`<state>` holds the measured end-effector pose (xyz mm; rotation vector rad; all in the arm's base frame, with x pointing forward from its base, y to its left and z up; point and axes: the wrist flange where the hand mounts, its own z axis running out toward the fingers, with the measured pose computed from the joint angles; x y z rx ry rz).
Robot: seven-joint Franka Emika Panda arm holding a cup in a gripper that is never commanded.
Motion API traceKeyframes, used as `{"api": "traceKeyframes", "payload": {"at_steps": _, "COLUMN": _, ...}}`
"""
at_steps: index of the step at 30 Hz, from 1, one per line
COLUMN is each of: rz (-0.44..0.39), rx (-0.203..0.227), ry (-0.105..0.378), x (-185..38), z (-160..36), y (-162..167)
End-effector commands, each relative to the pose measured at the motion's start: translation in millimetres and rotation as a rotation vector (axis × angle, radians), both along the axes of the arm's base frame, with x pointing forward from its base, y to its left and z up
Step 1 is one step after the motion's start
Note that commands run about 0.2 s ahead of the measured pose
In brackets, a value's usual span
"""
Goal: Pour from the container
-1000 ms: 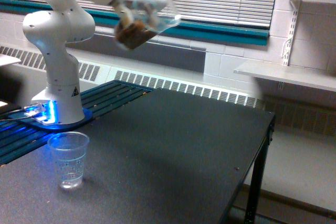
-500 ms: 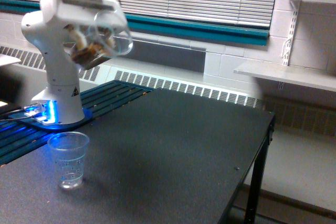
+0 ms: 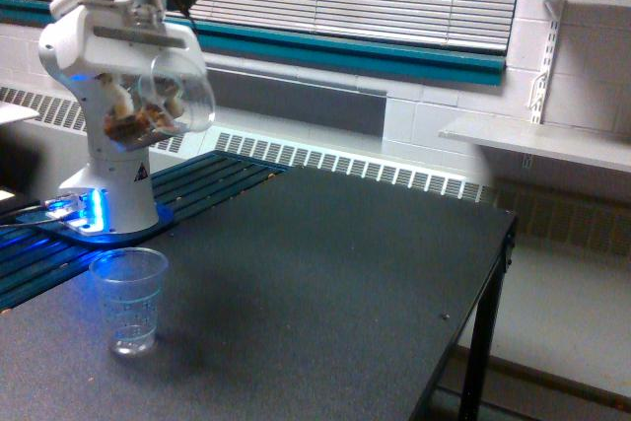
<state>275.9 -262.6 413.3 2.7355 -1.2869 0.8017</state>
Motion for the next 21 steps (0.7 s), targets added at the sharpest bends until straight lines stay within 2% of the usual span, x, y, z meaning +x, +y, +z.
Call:
{"api": "traceKeyframes", "payload": {"at_steps": 1, "rz": 0.036, "rx": -0.038, "ry": 0.051, "x": -22, "z": -11.8, "y": -3}}
{"api": "traceKeyframes", "payload": {"at_steps": 12, "rz": 0.007, "rx": -0.057, "ry": 0.134, "x": -54, "z": -30.2, "y": -7}}
{"api": "traceKeyframes", "payload": {"at_steps": 21, "rz": -0.007, "rx": -0.075, "ry": 0.162, "x": -63, "z": -37.8, "y": -10}}
